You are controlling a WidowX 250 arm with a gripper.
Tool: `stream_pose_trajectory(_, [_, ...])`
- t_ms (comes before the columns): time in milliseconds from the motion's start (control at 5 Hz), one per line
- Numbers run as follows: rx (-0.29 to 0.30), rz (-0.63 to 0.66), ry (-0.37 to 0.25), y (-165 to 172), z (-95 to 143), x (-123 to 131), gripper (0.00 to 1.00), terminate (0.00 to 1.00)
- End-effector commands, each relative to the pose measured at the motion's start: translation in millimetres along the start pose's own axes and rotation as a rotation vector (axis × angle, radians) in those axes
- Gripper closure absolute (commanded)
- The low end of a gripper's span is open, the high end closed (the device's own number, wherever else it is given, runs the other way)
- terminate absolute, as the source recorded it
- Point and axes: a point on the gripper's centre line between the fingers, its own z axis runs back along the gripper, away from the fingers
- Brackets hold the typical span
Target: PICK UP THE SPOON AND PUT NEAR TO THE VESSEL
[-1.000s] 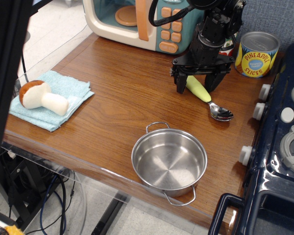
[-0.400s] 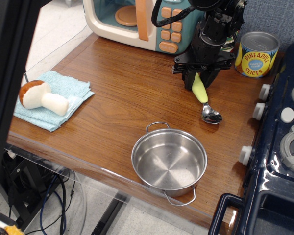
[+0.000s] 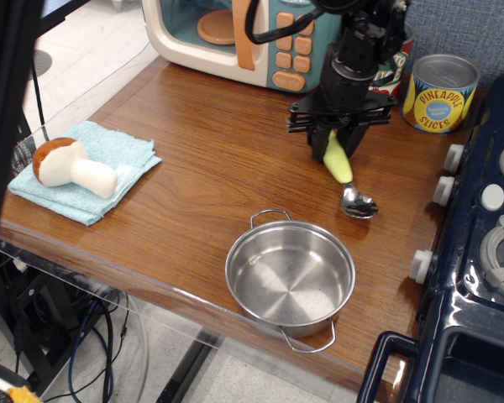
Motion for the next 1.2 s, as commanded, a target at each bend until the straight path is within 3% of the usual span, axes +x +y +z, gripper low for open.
stream_pose_trajectory(0, [-0.127, 0.019, -0.088, 26.1, 73.7, 31.1, 1.0, 0.0])
stream_pose_trajectory(200, [-0.174, -0.058, -0.103, 40.9, 90.2, 36.9, 1.0, 0.0])
stream_pose_trajectory(400, [-0.176, -0.271, -0.096, 63.9, 93.0, 36.3, 1.0, 0.0])
stream_pose_trajectory(1000, [-0.196, -0.63, -0.114, 113.9, 57.6, 32.5, 1.0, 0.0])
